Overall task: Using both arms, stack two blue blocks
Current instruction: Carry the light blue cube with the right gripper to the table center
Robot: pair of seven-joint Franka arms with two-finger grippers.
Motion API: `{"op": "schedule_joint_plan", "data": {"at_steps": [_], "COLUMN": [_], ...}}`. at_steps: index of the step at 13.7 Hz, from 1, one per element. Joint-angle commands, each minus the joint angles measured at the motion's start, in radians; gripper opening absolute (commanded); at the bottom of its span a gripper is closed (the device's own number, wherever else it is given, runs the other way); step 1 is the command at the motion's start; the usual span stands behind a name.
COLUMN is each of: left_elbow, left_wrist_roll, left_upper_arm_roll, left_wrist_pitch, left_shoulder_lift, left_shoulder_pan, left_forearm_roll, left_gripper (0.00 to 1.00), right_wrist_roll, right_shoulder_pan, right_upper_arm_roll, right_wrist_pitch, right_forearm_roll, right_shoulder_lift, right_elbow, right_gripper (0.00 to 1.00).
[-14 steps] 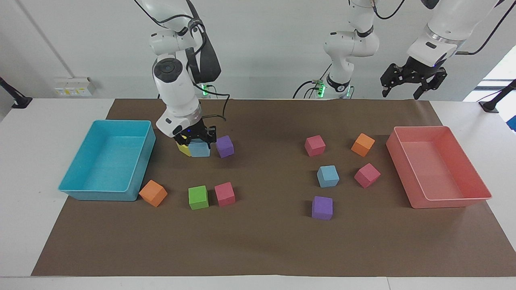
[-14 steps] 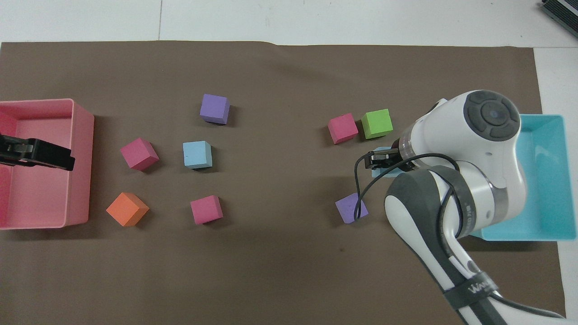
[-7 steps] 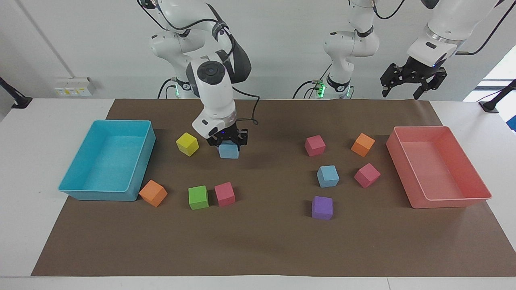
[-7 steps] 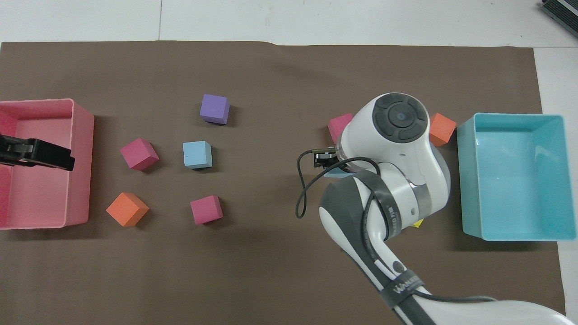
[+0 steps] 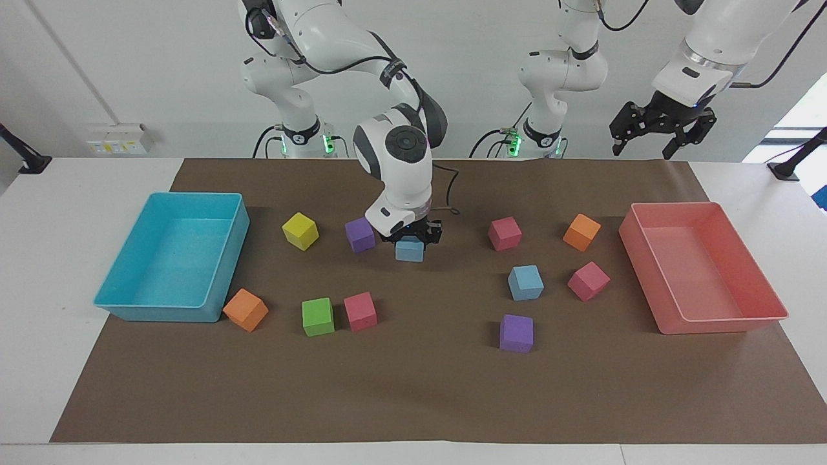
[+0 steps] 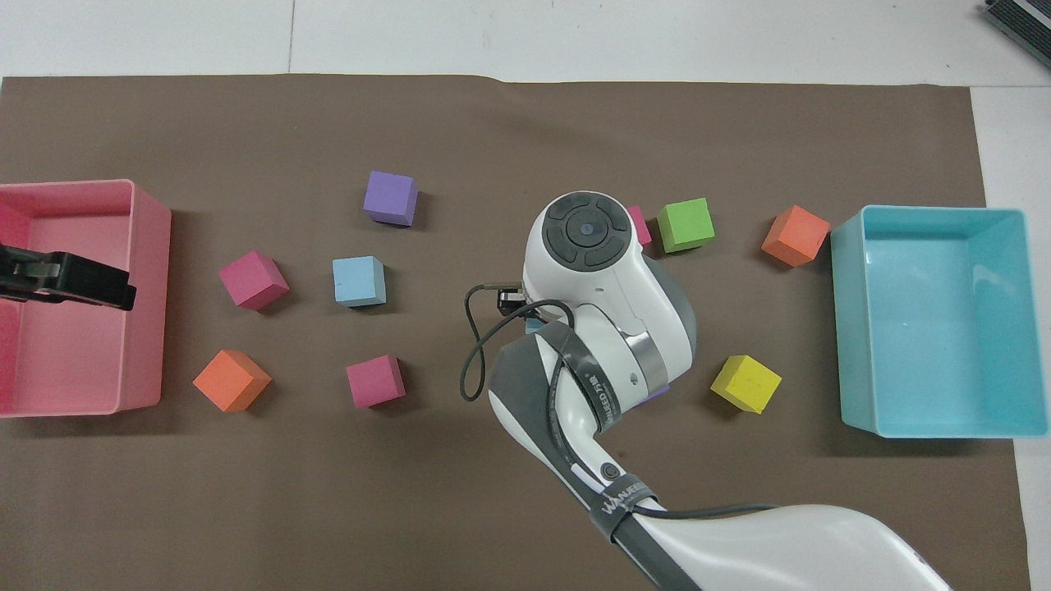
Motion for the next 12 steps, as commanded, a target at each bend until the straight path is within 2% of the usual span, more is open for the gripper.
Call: {"op": "schedule_joint_plan", "data": {"at_steps": [1,5,9,12], "left_elbow": [-0.01,-0.01,-0.01,-0.01], "left_wrist_roll": [0.015,0.013,0.013,0.015], "left_upper_arm_roll": [-0.011,-0.011,-0.011,-0.011], "left_wrist_pitch": [-0.011,-0.011,-0.011,-0.011], "left_shoulder_lift": [-0.018,-0.018,-0.018,-0.018], "left_shoulder_pan": [0.018,0.018,0.018,0.018], "left_forearm_roll": [0.006,0.006,0.006,0.006], "left_gripper": [1.0,1.0,1.0,1.0], "right_wrist_roll": [0.032,-0.005,-0.015,-0.104], "right_shoulder_pan": [0.007,0.025,0.062,0.068], "right_upper_arm_roll": [-0.001,0.005,0.006,0.008], "right_wrist_pitch": [0.004,0.06,0.074,0.079], "right_forearm_roll": [-0.008,-0.022,-0.022,-0.026], "right_shoulder_lift": [0.078,0.127,0.135,0.135], "right_elbow": [0.085,0.089,0.081,0.063], "right_gripper": [0.0,0.0,0.0,0.0]}}
